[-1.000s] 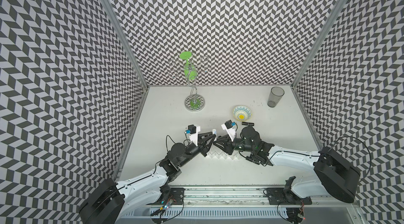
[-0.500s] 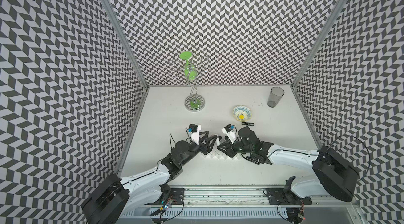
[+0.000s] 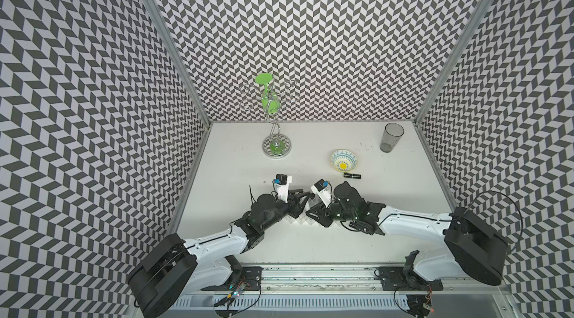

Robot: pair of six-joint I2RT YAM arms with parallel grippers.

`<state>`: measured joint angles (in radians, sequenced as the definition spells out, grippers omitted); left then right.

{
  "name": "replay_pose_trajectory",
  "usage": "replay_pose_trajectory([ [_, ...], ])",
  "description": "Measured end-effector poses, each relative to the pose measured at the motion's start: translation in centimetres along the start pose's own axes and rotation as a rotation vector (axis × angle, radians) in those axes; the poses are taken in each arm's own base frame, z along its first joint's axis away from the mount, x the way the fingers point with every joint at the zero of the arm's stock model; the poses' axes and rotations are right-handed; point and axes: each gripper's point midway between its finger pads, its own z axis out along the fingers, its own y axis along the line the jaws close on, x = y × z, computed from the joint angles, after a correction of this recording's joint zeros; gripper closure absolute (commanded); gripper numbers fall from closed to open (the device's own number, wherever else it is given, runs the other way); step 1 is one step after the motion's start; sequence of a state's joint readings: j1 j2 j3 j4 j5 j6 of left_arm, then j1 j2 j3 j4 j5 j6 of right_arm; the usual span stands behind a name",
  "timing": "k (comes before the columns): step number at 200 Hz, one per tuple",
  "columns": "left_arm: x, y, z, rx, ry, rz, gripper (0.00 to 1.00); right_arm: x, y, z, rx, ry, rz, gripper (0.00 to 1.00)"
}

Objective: Arrange the lipsticks in the organizer
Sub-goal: Adjust the lipstick.

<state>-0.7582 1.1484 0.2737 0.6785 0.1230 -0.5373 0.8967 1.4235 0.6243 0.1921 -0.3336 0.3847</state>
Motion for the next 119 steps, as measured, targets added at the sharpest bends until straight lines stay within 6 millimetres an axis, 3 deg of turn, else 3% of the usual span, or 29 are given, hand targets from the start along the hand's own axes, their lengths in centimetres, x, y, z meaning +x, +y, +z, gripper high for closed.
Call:
replay_pose_trajectory([
  [42, 0.7, 0.2, 0.3, 0.002, 0.026, -0.021, 0.65, -1.2, 0.1, 0.0, 0.029, -0.029, -0.018, 0.77],
  [92, 0.5, -0.1, 0.5, 0.023, 0.016, -0.038, 0.79, -1.0, 0.1, 0.1, 0.044, -0.029, -0.036, 0.75],
  [110, 0.5, -0.1, 0.6, 0.026, 0.017, -0.039, 0.92, -1.1, 0.0, 0.1, 0.049, -0.032, -0.040, 0.71],
  [119, 0.6, -0.1, 0.7, 0.031, 0.018, -0.039, 1.00, -1.1, 0.0, 0.1, 0.051, -0.033, -0.040, 0.64],
])
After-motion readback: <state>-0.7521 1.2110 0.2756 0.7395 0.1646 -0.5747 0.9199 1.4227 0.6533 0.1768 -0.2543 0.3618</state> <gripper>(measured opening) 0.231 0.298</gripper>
